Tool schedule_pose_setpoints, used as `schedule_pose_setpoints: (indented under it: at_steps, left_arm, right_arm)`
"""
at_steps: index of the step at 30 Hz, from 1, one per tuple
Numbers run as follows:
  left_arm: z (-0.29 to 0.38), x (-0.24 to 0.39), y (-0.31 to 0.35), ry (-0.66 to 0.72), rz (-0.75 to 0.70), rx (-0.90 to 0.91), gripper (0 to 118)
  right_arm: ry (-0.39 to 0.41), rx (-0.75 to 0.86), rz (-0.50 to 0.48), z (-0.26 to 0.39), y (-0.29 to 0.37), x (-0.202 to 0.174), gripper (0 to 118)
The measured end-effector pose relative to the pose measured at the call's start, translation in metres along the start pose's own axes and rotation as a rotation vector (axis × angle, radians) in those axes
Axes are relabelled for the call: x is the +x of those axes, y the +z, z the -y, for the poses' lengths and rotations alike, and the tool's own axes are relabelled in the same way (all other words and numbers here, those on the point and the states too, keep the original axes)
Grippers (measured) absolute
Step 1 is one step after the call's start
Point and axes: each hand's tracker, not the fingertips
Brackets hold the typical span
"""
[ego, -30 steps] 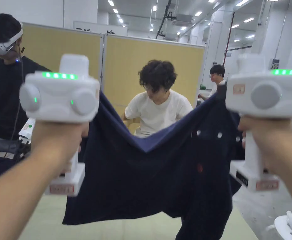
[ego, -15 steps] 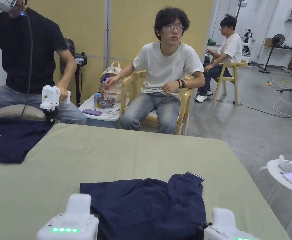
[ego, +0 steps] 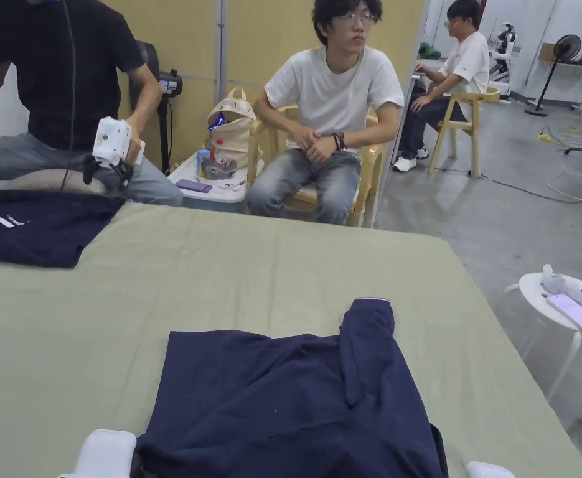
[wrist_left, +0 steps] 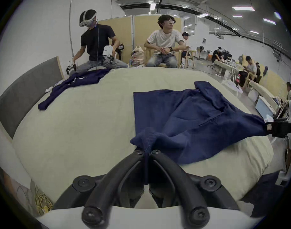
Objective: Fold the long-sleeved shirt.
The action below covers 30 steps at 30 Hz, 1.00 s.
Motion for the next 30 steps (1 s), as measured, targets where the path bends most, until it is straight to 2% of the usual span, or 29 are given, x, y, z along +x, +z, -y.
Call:
schedule_pose_setpoints:
  at_steps: [2,5,8,10,14,18,19,20,21,22,23,25,28,30]
  left_arm:
    - [0.012,-0.009,0.014,0.017,-0.006,-0.019,0]
    - [0.034,-0.02,0.038,0.085,-0.005,-0.082,0]
    - [0.06,-0.018,0.06,0.061,0.013,-0.116,0]
    - [0.078,-0.016,0.064,0.009,0.002,-0.172,0]
    - [0.099,-0.017,0.06,0.069,0.001,-0.214,0]
    - [0.101,-0.016,0.059,0.054,-0.008,-0.216,2]
    - [0.101,-0.016,0.06,0.044,0.0,-0.219,7]
    - [0.1,-0.018,0.062,0.039,0.002,-0.218,26]
    - [0.098,-0.019,0.067,0.03,0.002,-0.209,56]
    - [0.093,-0.021,0.073,0.012,-0.016,-0.2,87]
    - [0.088,-0.024,0.079,0.001,-0.039,-0.188,113]
    - [0.074,-0.026,0.096,0.018,-0.035,-0.115,116]
    - [0.051,-0.022,0.112,0.047,-0.028,-0.06,116]
    - [0.042,-0.014,0.113,0.037,0.002,-0.047,116]
  right_arm:
    - [-0.042,-0.021,0.0,0.016,0.016,0.01,3]
    - [-0.058,-0.056,0.014,0.042,0.039,0.018,3]
    - [0.002,-0.109,0.04,0.076,0.048,0.022,3]
    - [0.004,-0.125,0.041,0.092,0.052,0.022,3]
    - [0.013,-0.179,0.058,0.114,0.05,0.017,3]
    - [0.028,-0.197,0.053,0.121,0.045,0.018,5]
    - [0.035,-0.196,0.039,0.118,0.046,0.019,15]
    - [0.038,-0.202,0.039,0.115,0.049,0.02,51]
    - [0.04,-0.222,0.04,0.112,0.051,0.021,90]
    - [0.039,-0.232,0.045,0.108,0.055,0.022,114]
    - [0.042,-0.231,0.048,0.103,0.061,0.024,117]
    - [0.055,-0.112,0.007,0.089,0.083,0.024,116]
    - [0.046,-0.075,-0.026,0.06,0.105,0.013,116]
    - [0.077,-0.029,-0.038,0.048,0.108,0.002,116]
